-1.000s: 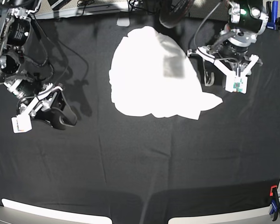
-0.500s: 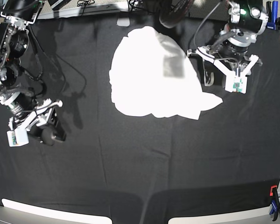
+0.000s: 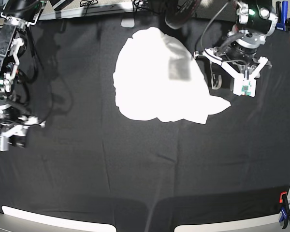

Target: Layout the t-shirt on the table in an organized manner, then fold the t-shirt properly

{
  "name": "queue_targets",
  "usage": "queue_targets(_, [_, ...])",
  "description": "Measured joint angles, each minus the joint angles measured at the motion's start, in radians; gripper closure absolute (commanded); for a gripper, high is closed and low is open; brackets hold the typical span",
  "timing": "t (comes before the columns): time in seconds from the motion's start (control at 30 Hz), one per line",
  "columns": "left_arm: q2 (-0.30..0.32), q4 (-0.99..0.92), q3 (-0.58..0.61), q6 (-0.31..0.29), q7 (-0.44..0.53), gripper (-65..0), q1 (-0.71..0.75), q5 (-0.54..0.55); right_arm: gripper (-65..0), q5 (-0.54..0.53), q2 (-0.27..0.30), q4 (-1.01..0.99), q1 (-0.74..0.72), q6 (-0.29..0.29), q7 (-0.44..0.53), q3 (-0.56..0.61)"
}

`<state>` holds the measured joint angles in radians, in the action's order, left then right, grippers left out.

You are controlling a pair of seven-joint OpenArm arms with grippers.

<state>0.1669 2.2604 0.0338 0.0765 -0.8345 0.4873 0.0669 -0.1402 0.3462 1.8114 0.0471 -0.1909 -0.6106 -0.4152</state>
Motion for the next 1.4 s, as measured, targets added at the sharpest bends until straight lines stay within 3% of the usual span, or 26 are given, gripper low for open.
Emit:
queue_targets(0.17, [0.0, 0.0, 0.0, 0.0, 0.0, -25.2, 0.0, 0.0, -15.8, 0.172, 0.0, 0.0, 0.0, 0.088, 0.004, 0.0])
queue_targets(0.33, [0.0, 0.0, 0.0, 0.0, 0.0, -25.2, 0.0, 0.0, -15.8, 0.355, 0.0, 0.0, 0.0, 0.238, 0.045, 0.0])
queue_targets(0.43, [0.0, 0.0, 0.0, 0.0, 0.0, -25.2, 0.0, 0.0, -15.8, 0.349, 0.0, 0.0, 0.0, 0.241, 0.046, 0.0])
queue_targets(0.5, [0.0, 0.0, 0.0, 0.0, 0.0, -25.2, 0.0, 0.0, -15.8, 0.291, 0.0, 0.0, 0.0, 0.237, 0.066, 0.0])
queue_targets(0.57, [0.0, 0.0, 0.0, 0.0, 0.0, -25.2, 0.0, 0.0, -15.9, 0.221, 0.001, 0.002, 0.0, 0.164, 0.071, 0.0])
queue_targets(0.73, [0.0, 0.0, 0.0, 0.0, 0.0, -25.2, 0.0, 0.0, -15.8, -0.019, 0.003, 0.016, 0.0, -0.183, 0.068, 0.0])
queue_targets(0.83, [0.0, 0.0, 0.0, 0.0, 0.0, -25.2, 0.0, 0.0, -15.8, -0.163, 0.002, 0.016, 0.0, -0.381, -0.003, 0.001])
queue_targets(0.9, [0.0, 0.0, 0.0, 0.0, 0.0, -25.2, 0.0, 0.0, -15.8, -0.256, 0.003, 0.016, 0.0, -0.47, -0.072, 0.001])
queue_targets(1.0, [0.0, 0.0, 0.0, 0.0, 0.0, -25.2, 0.0, 0.0, -15.8, -0.361, 0.003, 0.017, -0.003, -0.485, -0.203, 0.001])
queue_targets(1.17, [0.0, 0.0, 0.0, 0.0, 0.0, -25.2, 0.0, 0.0, -15.8, -0.381, 0.003, 0.017, -0.054, -0.483, -0.497, 0.0])
queue_targets(1.3, [0.0, 0.0, 0.0, 0.0, 0.0, -25.2, 0.0, 0.0, -14.5, -0.376, 0.003, 0.017, -0.066, -0.479, -0.519, 0.0])
queue_targets(1.4, [0.0, 0.0, 0.0, 0.0, 0.0, -25.2, 0.0, 0.0, -5.7, -0.373, 0.003, 0.017, -0.064, -0.478, -0.504, 0.0])
